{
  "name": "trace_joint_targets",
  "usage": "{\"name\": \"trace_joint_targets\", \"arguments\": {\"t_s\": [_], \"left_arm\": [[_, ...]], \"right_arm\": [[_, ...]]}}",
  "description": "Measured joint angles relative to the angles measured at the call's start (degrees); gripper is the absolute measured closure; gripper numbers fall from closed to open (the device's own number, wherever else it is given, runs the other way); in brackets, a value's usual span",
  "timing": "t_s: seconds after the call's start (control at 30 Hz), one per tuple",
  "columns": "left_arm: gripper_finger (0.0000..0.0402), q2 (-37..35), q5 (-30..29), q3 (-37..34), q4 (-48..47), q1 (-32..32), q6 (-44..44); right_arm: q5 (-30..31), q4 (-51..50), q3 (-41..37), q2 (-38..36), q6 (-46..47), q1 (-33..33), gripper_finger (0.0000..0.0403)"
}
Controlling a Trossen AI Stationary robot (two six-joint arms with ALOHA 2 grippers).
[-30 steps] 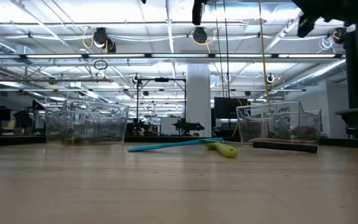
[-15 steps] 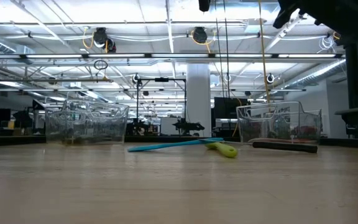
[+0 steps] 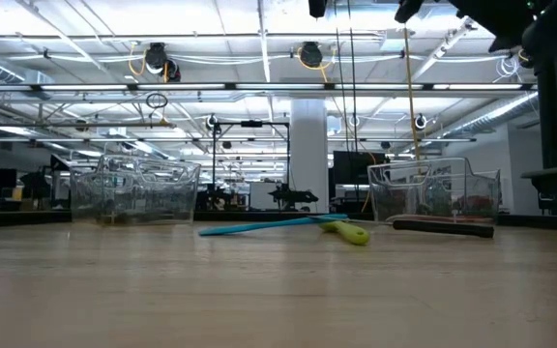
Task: Pick & Place Kitchen Items
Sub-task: Put the pink spatula into the bottom transparent bin
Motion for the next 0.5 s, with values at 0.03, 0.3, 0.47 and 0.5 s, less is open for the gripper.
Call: {"name": "trace_joint_targets", "arguments": {"t_s": [0.03, 0.3, 0.47, 0.5], "left_arm": [[0.0359, 0.0, 0.0, 0.0, 0.0, 0.0, 0.0], [0.0359, 0.0, 0.0, 0.0, 0.0, 0.0, 0.0], [0.0359, 0.0, 0.0, 0.0, 0.0, 0.0, 0.0], [0.0359, 0.0, 0.0, 0.0, 0.0, 0.0, 0.1]], "right_arm": [[0.0, 0.1, 0.8, 0.7, -0.1, 0.0, 0.0157], [-1.1, -0.1, 4.6, 4.5, 0.2, 0.2, 0.0150], [-1.5, 0.0, 4.8, 5.0, 0.1, 0.6, 0.0177], [-1.5, -0.1, 4.8, 5.0, -0.3, 0.7, 0.0188]]}}
